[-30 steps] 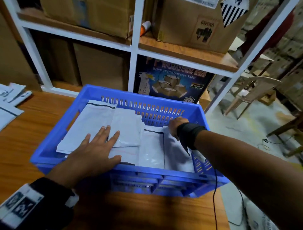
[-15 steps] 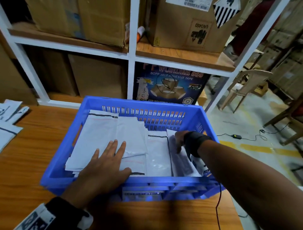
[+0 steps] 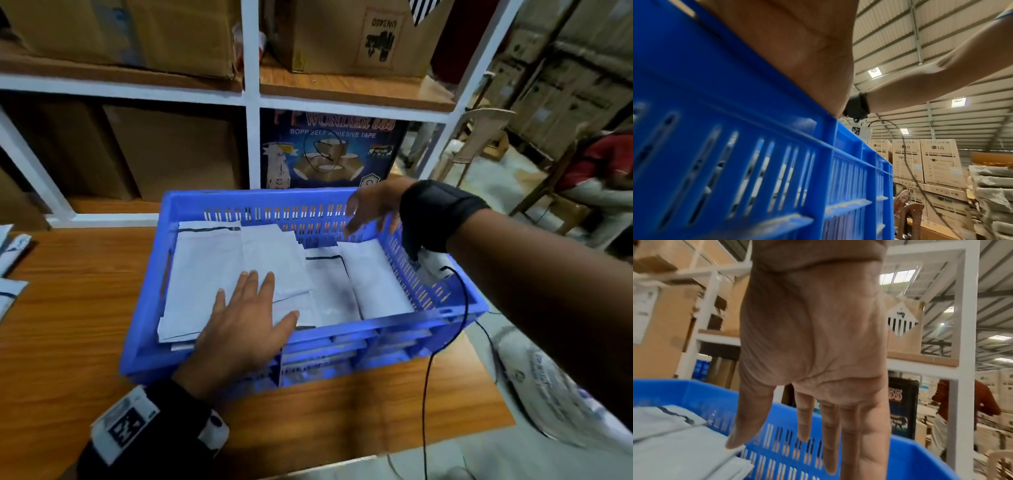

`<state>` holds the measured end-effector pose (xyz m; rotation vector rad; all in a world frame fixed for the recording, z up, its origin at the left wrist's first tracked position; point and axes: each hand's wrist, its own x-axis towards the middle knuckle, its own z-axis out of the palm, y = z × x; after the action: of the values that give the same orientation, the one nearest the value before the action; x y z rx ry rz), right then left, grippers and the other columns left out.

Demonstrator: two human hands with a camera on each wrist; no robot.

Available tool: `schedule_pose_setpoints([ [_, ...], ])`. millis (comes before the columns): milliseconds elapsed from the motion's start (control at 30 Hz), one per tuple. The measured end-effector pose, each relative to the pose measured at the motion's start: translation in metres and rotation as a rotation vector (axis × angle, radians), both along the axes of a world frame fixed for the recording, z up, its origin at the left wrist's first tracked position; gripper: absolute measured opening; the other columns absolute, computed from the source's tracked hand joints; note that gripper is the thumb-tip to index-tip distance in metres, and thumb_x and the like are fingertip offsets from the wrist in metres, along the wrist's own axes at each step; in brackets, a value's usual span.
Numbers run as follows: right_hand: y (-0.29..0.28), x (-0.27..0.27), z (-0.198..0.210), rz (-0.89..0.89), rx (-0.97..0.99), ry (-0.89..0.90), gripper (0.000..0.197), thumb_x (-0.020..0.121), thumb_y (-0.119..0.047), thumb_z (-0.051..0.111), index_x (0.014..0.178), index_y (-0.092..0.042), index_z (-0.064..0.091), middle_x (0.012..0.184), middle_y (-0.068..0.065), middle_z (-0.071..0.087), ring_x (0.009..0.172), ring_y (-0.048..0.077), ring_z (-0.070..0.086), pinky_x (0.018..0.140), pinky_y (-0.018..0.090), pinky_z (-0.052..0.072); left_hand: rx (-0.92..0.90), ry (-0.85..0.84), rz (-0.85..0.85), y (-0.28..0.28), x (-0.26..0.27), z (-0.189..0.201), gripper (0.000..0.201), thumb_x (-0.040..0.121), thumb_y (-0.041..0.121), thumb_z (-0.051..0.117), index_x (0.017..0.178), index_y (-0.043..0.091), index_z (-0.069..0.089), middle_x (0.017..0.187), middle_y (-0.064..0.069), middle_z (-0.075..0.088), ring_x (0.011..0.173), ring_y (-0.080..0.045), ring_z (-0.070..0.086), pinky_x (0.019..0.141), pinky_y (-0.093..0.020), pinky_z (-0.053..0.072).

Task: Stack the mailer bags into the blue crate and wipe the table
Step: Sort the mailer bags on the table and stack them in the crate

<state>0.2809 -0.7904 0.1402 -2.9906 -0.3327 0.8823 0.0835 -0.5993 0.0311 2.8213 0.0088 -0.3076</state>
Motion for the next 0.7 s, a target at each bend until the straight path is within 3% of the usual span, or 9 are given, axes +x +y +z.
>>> schedule_pose_setpoints([
  [133,-0.009,-0.045,0.016,0.051,0.078,-0.117,0.059,0.086,-0.046,0.070,0.134,-0.017,0.053,0.109,0.000,0.058,0.094,0.027,0.066,0.076,0.038,0.060,-0.137,-0.249,-0.021,0.002,-0.013,0.003,0.088,0.081,0.068,0.019,0.157,0.024,0.008,0.163,-0.005,0.016,0.150,-0.022,0.010,0.122,-0.037,0.015],
  [200,-0.020,-0.070,0.014,0.129,0.142,-0.222,0.062,0.086,-0.048,0.069,0.138,-0.020,0.050,0.127,0.001,0.058,0.109,0.026,0.062,0.093,0.039,0.053,-0.223,-0.328,-0.028,0.002,-0.024,0.007,0.082,0.084,0.062,0.032,0.156,0.026,0.014,0.161,-0.002,0.021,0.149,-0.019,0.013,0.121,-0.037,0.019],
  [267,-0.030,-0.103,0.010,0.166,0.268,-0.322,0.063,0.088,-0.045,0.068,0.142,-0.019,0.046,0.142,0.003,0.051,0.126,0.024,0.052,0.103,0.032,0.042,-0.287,-0.381,-0.050,-0.002,-0.038,0.016,0.082,0.084,0.063,0.038,0.154,0.025,0.021,0.159,0.000,0.025,0.148,-0.017,0.015,0.119,-0.040,0.025],
  [400,-0.053,-0.179,-0.010,0.153,0.489,-0.520,0.066,0.089,-0.047,0.065,0.146,-0.024,0.041,0.148,0.005,0.039,0.134,0.022,0.041,0.096,0.026,0.033,-0.344,-0.559,-0.025,-0.015,-0.080,0.038,0.073,0.084,0.060,0.043,0.148,0.025,0.036,0.154,0.003,0.033,0.145,-0.015,0.023,0.117,-0.034,0.026],
  [500,-0.061,-0.227,-0.034,0.139,0.730,-0.641,0.062,0.090,-0.043,0.066,0.144,-0.026,0.042,0.152,0.004,0.032,0.140,0.019,0.033,0.108,0.030,0.032,-0.303,-0.661,0.011,-0.026,-0.114,0.046,0.064,0.087,0.054,0.047,0.143,0.024,0.044,0.151,0.002,0.036,0.144,-0.016,0.027,0.112,-0.032,0.026],
  [633,-0.046,-0.287,-0.076,0.105,1.101,-0.744,0.062,0.087,-0.045,0.065,0.141,-0.020,0.046,0.148,0.003,0.037,0.141,0.013,0.034,0.113,0.023,0.031,-0.245,-0.681,0.065,-0.022,-0.159,0.030,0.057,0.087,0.048,0.050,0.137,0.020,0.053,0.148,-0.003,0.040,0.139,-0.025,0.036,0.112,-0.036,0.031],
  [700,-0.031,-0.314,-0.098,0.059,1.225,-0.701,0.066,0.086,-0.047,0.065,0.141,-0.017,0.046,0.149,0.003,0.038,0.141,0.012,0.033,0.114,0.028,0.033,-0.244,-0.655,0.114,-0.011,-0.186,0.015,0.057,0.087,0.047,0.050,0.135,0.018,0.054,0.148,-0.006,0.041,0.137,-0.027,0.039,0.111,-0.040,0.034],
])
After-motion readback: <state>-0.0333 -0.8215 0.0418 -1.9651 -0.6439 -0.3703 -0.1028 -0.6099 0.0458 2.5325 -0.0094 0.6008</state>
